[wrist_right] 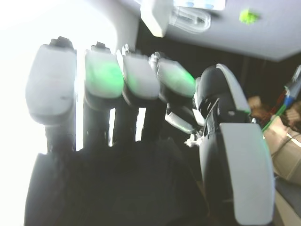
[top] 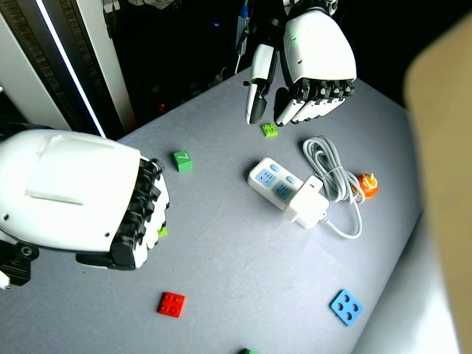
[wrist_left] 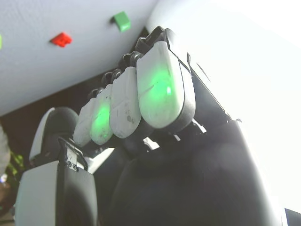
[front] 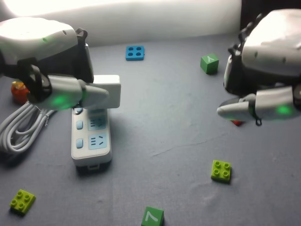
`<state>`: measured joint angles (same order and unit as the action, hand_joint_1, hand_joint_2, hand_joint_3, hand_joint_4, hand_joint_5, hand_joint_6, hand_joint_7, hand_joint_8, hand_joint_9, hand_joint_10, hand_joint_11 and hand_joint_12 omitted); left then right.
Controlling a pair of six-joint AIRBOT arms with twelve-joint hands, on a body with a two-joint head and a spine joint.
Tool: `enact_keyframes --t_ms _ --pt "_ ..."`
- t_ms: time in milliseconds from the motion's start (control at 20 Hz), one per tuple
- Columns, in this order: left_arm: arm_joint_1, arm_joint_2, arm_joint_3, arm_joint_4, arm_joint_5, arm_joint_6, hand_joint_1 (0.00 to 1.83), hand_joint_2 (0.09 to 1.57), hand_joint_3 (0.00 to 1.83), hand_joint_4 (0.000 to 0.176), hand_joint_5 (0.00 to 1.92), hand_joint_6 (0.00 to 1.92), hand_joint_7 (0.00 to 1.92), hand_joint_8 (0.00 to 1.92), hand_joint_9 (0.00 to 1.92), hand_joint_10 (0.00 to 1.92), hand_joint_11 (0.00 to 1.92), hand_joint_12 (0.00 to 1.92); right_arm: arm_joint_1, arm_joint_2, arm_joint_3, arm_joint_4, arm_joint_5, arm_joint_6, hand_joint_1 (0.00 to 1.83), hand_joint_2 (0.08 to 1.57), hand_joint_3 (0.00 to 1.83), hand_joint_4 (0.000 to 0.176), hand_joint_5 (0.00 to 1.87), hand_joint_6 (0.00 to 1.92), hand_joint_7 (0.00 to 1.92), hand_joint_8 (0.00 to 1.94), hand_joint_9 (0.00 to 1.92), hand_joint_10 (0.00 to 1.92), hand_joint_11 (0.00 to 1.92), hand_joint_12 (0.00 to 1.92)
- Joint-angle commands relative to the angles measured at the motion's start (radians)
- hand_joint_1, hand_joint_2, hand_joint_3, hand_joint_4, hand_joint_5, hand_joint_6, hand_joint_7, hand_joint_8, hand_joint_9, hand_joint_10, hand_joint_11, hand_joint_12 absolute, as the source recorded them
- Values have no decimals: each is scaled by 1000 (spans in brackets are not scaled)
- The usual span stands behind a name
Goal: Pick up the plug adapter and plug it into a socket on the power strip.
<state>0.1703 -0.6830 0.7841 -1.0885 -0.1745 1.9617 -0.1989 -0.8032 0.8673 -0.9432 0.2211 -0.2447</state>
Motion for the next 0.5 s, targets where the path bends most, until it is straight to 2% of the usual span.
enact_keyframes --t_ms 0,100,250,450 --pt "-6 4 1 11 -56 0 907 1324 11 176 1449 1921 1582 1921 1645 1921 1691 1921 5 8 -1 -26 139 11 417 1371 10 126 1303 1921 1420 1941 1470 1921 1546 1921" --pt "-4 4 4 11 -57 0 1067 1289 0 176 1446 1921 1581 1921 1638 1921 1673 1921 -7 10 -1 -75 196 26 467 1437 15 148 1301 1921 1425 1941 1485 1921 1547 1921" --pt "-4 4 7 11 -67 0 1152 1273 0 176 1431 1921 1582 1921 1634 1921 1654 1921 -18 12 8 -76 262 27 595 1461 5 174 1314 1921 1445 1941 1501 1921 1566 1921" --pt "-4 4 7 10 -83 -2 1180 1313 6 176 1441 1921 1551 1921 1593 1921 1617 1921 -24 23 16 -76 348 27 731 1482 4 176 1295 1921 1427 1941 1495 1921 1571 1921"
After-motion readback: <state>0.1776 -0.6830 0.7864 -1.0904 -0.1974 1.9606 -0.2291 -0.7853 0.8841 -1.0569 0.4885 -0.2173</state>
